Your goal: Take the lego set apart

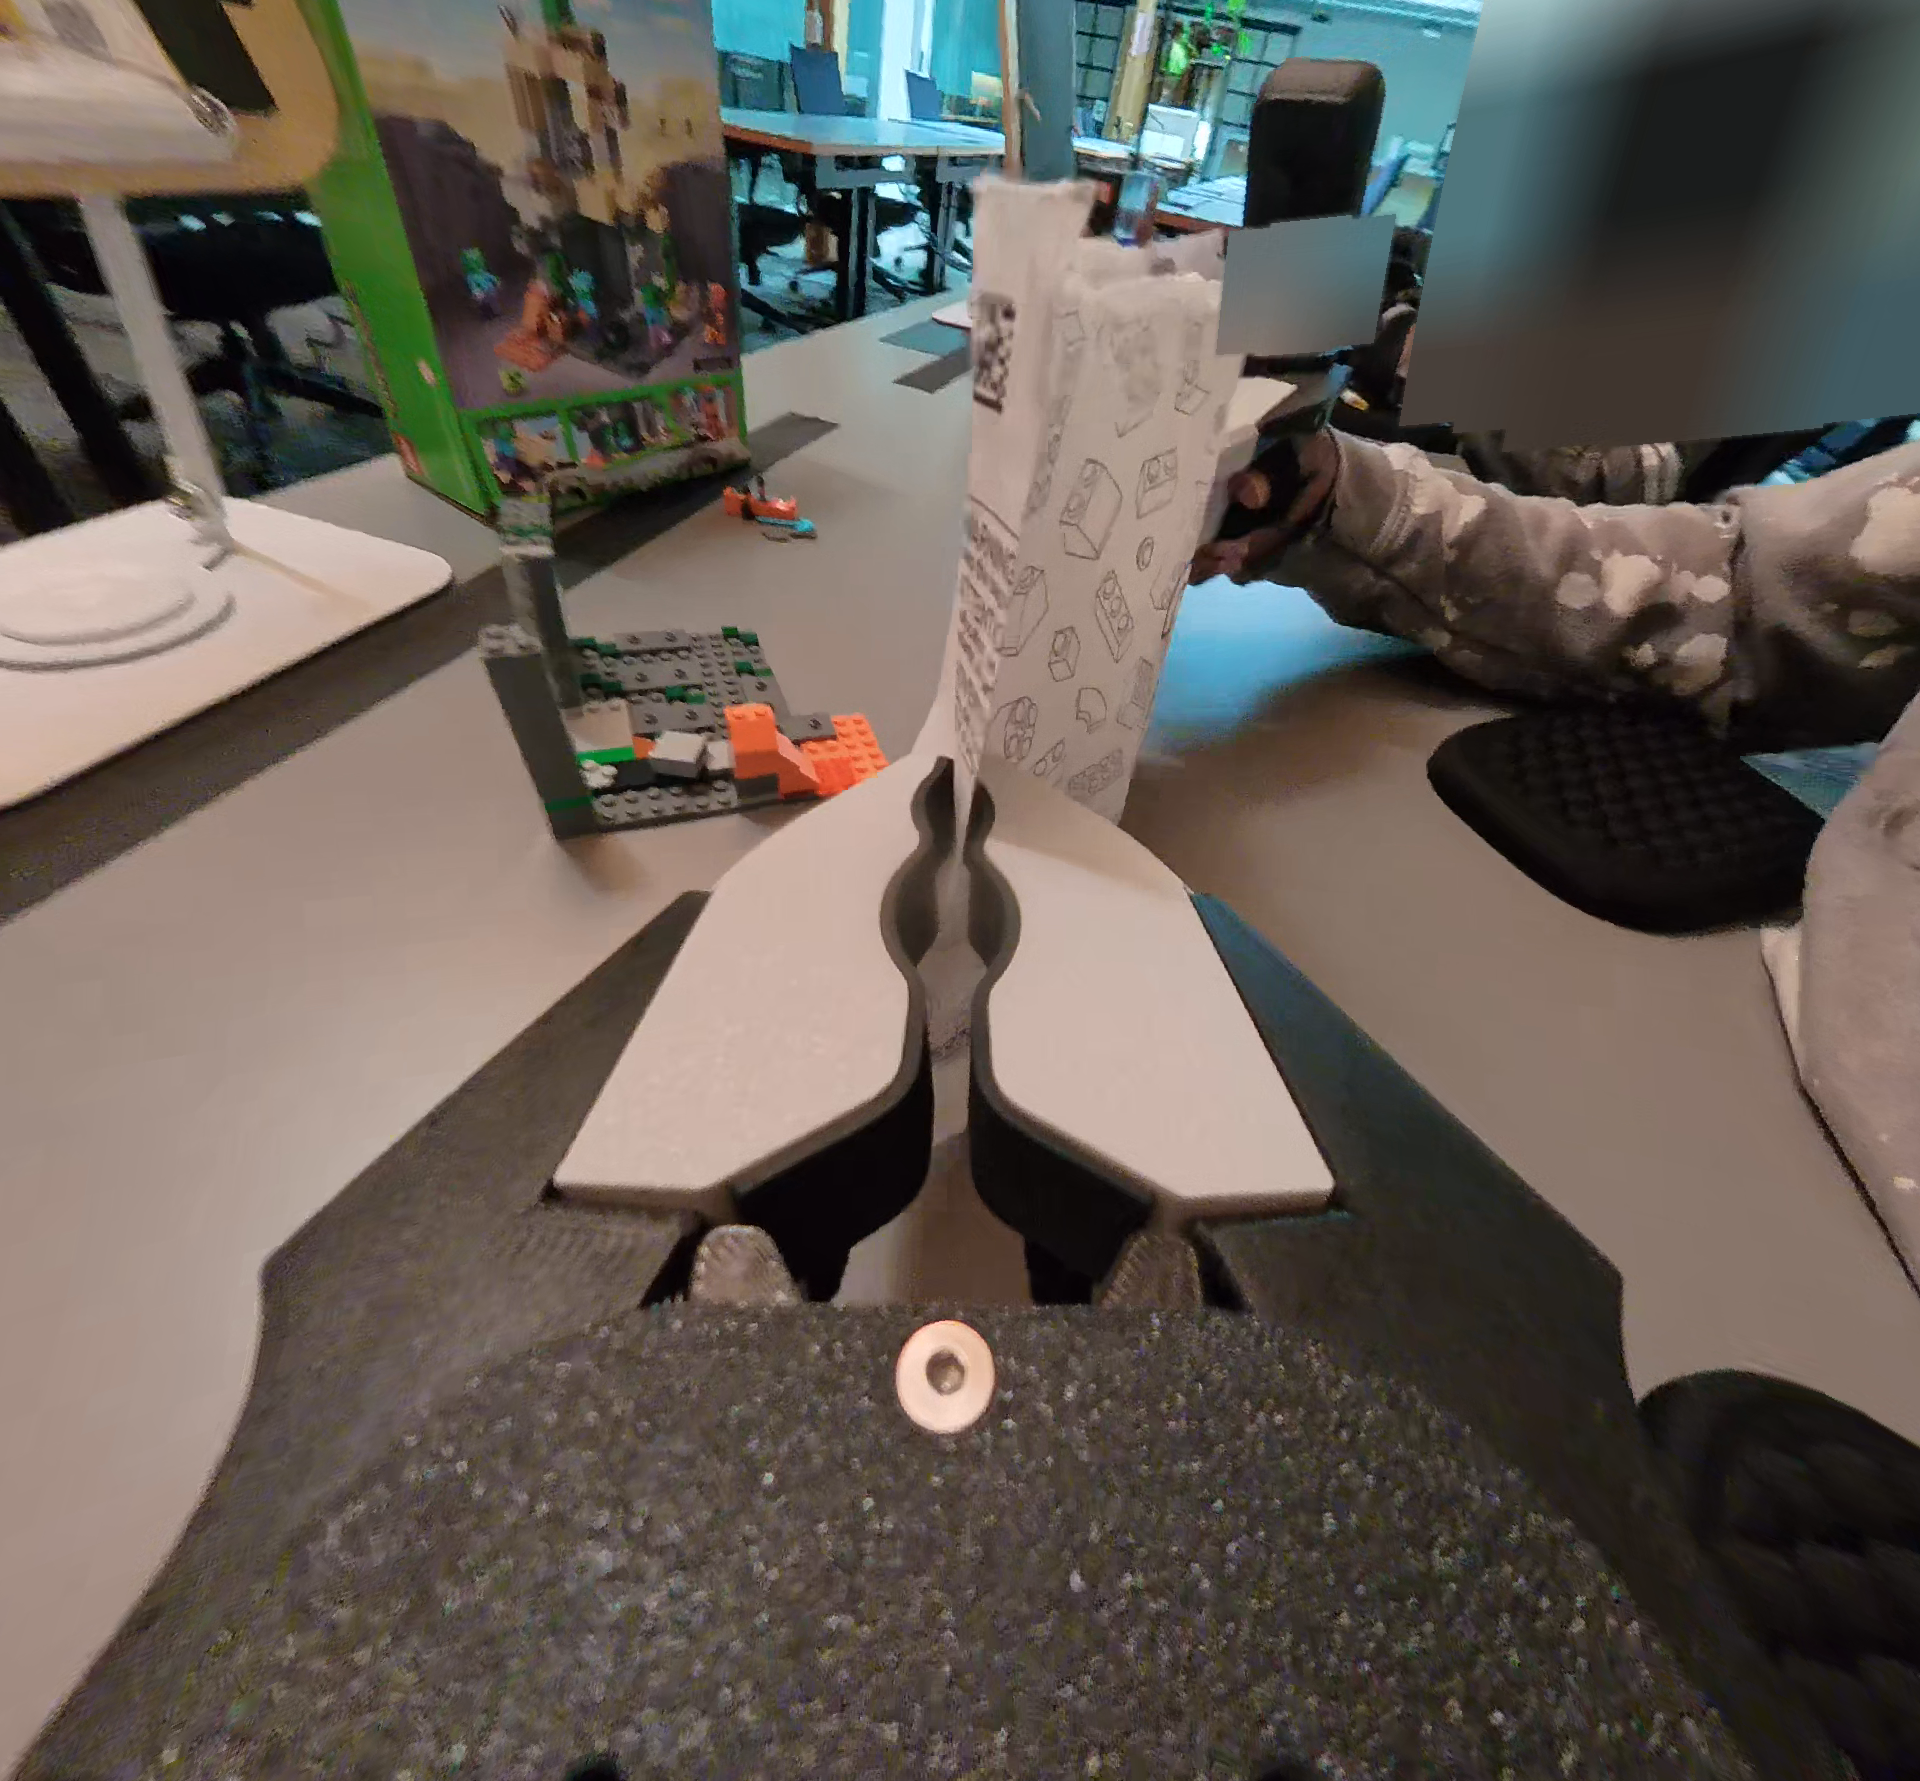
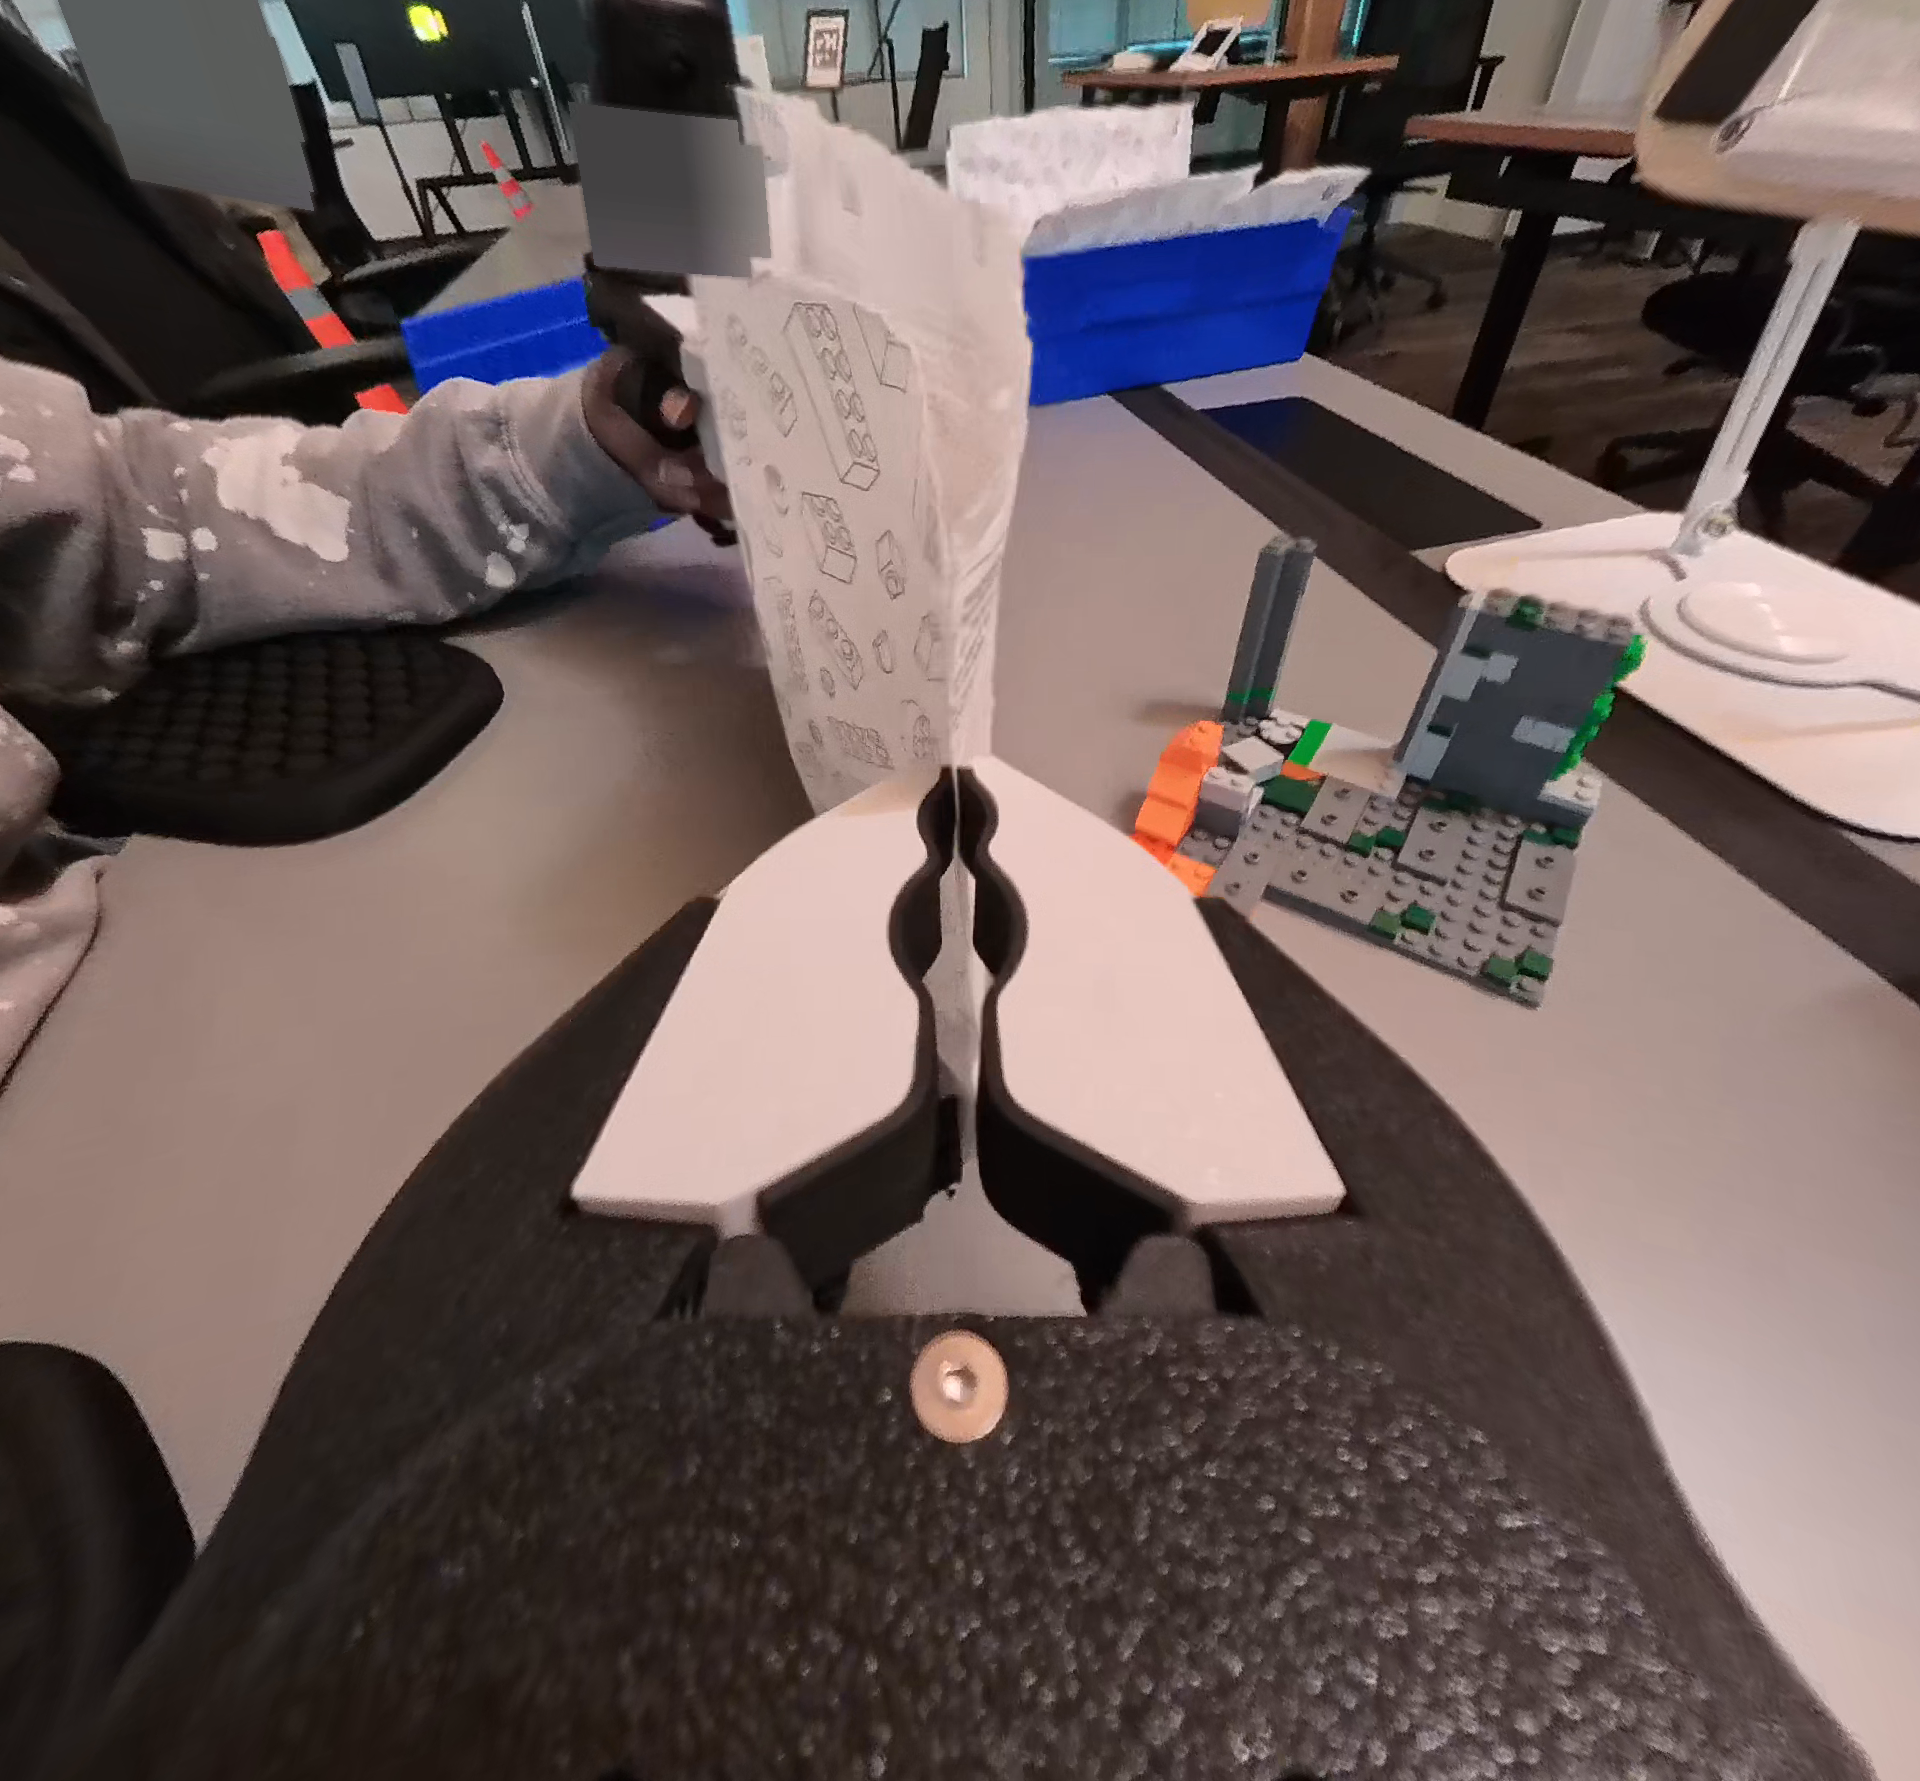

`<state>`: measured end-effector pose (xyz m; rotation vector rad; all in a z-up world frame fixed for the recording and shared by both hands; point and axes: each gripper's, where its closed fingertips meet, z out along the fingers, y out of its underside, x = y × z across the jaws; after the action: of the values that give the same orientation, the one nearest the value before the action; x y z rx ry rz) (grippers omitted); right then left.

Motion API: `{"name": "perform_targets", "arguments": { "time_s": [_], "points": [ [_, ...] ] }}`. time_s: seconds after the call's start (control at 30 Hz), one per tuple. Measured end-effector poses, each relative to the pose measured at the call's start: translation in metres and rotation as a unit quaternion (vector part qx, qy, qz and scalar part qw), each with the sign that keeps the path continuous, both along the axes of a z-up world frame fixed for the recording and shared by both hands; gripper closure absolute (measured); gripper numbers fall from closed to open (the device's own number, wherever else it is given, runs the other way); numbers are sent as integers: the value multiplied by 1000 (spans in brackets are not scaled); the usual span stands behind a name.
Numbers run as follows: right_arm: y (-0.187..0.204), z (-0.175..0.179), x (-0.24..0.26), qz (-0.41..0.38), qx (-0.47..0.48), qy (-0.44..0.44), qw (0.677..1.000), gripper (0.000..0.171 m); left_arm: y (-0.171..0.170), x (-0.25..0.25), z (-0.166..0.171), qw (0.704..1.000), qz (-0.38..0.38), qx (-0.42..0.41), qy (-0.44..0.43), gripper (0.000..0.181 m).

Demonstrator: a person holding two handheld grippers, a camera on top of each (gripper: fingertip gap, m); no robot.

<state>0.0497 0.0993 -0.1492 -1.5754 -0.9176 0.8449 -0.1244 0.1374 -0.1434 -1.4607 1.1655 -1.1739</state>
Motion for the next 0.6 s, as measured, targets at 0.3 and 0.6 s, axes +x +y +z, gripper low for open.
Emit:
{"name": "perform_targets", "arguments": {
  "time_s": [0.3, 0.6],
  "points": [
    [27, 33, -15, 6, 0, 11, 1000, 171, 22, -22, 42, 997, 76, 19, -13, 181],
    [64, 33, -25, -31, -41, 23, 998, 163, 39, -38, 75, 992, 119, 45, -2, 181]
  ]
}}
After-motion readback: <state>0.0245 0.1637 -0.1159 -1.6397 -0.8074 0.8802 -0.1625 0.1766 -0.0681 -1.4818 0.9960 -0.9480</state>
